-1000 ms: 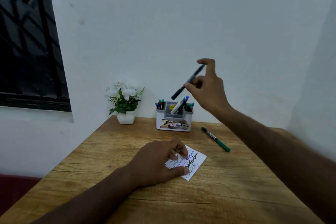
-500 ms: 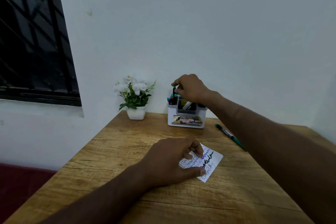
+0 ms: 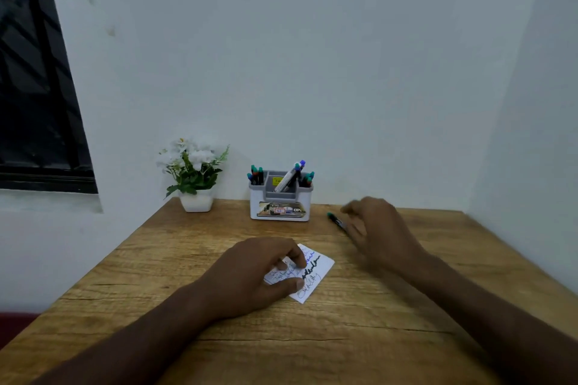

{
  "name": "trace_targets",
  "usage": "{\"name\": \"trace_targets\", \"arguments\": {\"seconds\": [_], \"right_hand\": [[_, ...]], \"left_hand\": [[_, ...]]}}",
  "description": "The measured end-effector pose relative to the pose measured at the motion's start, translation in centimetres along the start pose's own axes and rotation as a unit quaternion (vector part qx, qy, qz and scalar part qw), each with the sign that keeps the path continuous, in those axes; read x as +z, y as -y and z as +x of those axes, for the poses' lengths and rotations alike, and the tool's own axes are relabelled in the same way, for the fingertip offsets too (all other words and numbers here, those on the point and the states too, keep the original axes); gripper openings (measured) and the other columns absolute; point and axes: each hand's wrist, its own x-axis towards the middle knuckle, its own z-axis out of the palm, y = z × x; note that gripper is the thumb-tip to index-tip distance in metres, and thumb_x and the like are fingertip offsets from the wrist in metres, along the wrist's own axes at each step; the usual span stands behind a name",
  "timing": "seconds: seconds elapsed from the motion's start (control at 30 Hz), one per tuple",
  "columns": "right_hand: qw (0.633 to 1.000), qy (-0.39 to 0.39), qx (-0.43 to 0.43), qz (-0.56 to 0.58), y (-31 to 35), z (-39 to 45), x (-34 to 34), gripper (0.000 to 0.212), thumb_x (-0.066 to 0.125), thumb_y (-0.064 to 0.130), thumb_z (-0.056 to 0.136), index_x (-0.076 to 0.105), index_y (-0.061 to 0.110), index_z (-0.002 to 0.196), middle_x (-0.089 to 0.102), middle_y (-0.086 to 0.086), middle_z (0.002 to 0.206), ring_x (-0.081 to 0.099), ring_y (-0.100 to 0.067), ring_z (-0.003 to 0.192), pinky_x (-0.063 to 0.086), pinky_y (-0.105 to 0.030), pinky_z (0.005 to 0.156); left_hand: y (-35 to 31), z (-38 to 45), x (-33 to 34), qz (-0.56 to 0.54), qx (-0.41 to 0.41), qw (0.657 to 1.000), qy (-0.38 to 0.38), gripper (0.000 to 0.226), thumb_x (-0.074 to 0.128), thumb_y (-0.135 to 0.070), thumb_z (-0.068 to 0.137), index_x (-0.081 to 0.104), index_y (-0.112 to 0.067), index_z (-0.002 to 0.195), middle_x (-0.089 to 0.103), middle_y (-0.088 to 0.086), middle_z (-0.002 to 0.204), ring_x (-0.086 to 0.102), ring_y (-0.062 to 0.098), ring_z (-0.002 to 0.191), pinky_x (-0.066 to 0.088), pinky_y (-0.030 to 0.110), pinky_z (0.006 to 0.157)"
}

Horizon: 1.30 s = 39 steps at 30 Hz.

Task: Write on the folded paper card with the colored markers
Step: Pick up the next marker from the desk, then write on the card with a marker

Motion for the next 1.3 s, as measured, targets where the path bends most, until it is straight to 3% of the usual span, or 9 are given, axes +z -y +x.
{"name": "trace_targets", "arguments": {"seconds": [0.13, 0.27, 0.47, 0.53, 0.6, 0.67, 0.77, 1.0, 1.3], "right_hand": [[0.992, 0.116, 0.038, -0.04, -1.3, -1.3, 0.4, 0.029, 0.067, 0.038, 0.098, 0.072, 0.026, 0.124, 0.069, -0.004, 0.108, 0.065, -0.022, 0.099, 0.052, -0.035, 0.085], [0.993, 0.109, 0.036, -0.032, -0.8, -1.1, 0.3, 0.016, 0.067, 0.021, 0.097, 0.078, 0.02, 0.108, 0.075, -0.004, 0.103, 0.069, -0.022, 0.098, 0.055, -0.038, 0.085], [0.983, 0.156, 0.049, -0.082, 1.0, -1.1, 0.1, 0.023, 0.054, 0.013, 0.104, 0.063, 0.012, 0.125, 0.068, -0.011, 0.118, 0.065, -0.029, 0.108, 0.049, -0.035, 0.08], [0.988, 0.145, 0.054, -0.021, 1.3, -1.1, -1.2, 0.017, 0.053, 0.014, 0.106, 0.067, 0.012, 0.114, 0.069, -0.005, 0.098, 0.065, -0.025, 0.093, 0.042, -0.03, 0.067], [0.98, 0.101, 0.086, 0.151, 1.9, -1.4, -2.4, 0.011, 0.059, 0.018, 0.105, 0.071, 0.018, 0.107, 0.065, 0.004, 0.081, 0.064, -0.015, 0.076, 0.042, -0.024, 0.063], [0.922, 0.07, 0.132, 0.356, 3.2, -2.3, -3.0, 0.006, 0.07, 0.02, 0.101, 0.072, 0.016, 0.105, 0.072, 0.001, 0.083, 0.07, -0.011, 0.075, 0.055, -0.027, 0.069], [0.852, 0.063, 0.169, 0.491, 4.6, -4.3, -2.4, 0.015, 0.078, 0.018, 0.094, 0.074, 0.008, 0.104, 0.081, -0.007, 0.09, 0.08, -0.018, 0.085, 0.062, -0.026, 0.073], [0.831, 0.097, 0.117, 0.536, 6.2, -5.8, -0.8, 0.018, 0.077, 0.018, 0.094, 0.081, 0.013, 0.111, 0.084, -0.004, 0.104, 0.081, -0.02, 0.098, 0.064, -0.037, 0.092], [0.786, 0.091, 0.091, 0.605, 6.1, -6.2, 0.0, 0.029, 0.069, 0.025, 0.093, 0.077, 0.008, 0.115, 0.081, -0.016, 0.11, 0.078, -0.038, 0.104, 0.059, -0.051, 0.102]], "left_hand": [[0.1, 0.0, 0.3, -0.026, 0.015, 1.0, 0.001, 0.024, 0.066, -0.057, 0.095, 0.066, -0.045, 0.116, 0.064, -0.034, 0.117, 0.06, -0.007, 0.109, 0.049, 0.019, 0.087], [-0.2, 0.0, 0.4, -0.016, 0.04, 0.999, -0.009, 0.021, 0.067, -0.052, 0.095, 0.07, -0.04, 0.112, 0.067, -0.029, 0.118, 0.058, -0.003, 0.117, 0.05, 0.03, 0.097], [-0.4, 0.0, 0.6, -0.038, 0.052, 0.998, -0.003, 0.02, 0.071, -0.037, 0.097, 0.072, -0.035, 0.117, 0.071, -0.023, 0.114, 0.065, -0.002, 0.109, 0.055, 0.031, 0.092], [-0.4, -0.1, 0.6, -0.043, 0.051, 0.998, -0.004, 0.024, 0.072, -0.037, 0.096, 0.07, -0.035, 0.12, 0.07, -0.023, 0.116, 0.064, -0.003, 0.11, 0.056, 0.029, 0.092], [-0.4, -0.1, 0.7, -0.045, 0.043, 0.998, -0.006, 0.029, 0.072, -0.039, 0.096, 0.067, -0.037, 0.124, 0.067, -0.024, 0.121, 0.063, -0.004, 0.113, 0.055, 0.029, 0.094], [-0.3, -0.1, 0.7, -0.039, 0.035, 0.999, -0.005, 0.033, 0.07, -0.044, 0.097, 0.062, -0.039, 0.128, 0.065, -0.026, 0.125, 0.061, -0.005, 0.115, 0.055, 0.029, 0.095], [-0.6, -0.1, 0.6, -0.031, 0.025, 0.999, 0.001, 0.038, 0.059, -0.057, 0.1, 0.056, -0.041, 0.134, 0.063, -0.026, 0.129, 0.059, -0.006, 0.115, 0.054, 0.03, 0.094], [-1.2, -0.1, 0.8, 0.0, 0.04, 0.999, -0.007, 0.033, 0.034, -0.053, 0.108, 0.061, -0.033, 0.107, 0.064, -0.015, 0.092, 0.06, 0.005, 0.084, 0.051, 0.042, 0.072], [-0.7, -0.2, 1.2, 0.012, 0.049, 0.998, -0.026, 0.035, 0.028, -0.054, 0.109, 0.056, -0.034, 0.1, 0.059, -0.014, 0.081, 0.055, 0.01, 0.073, 0.043, 0.031, 0.065]]}}
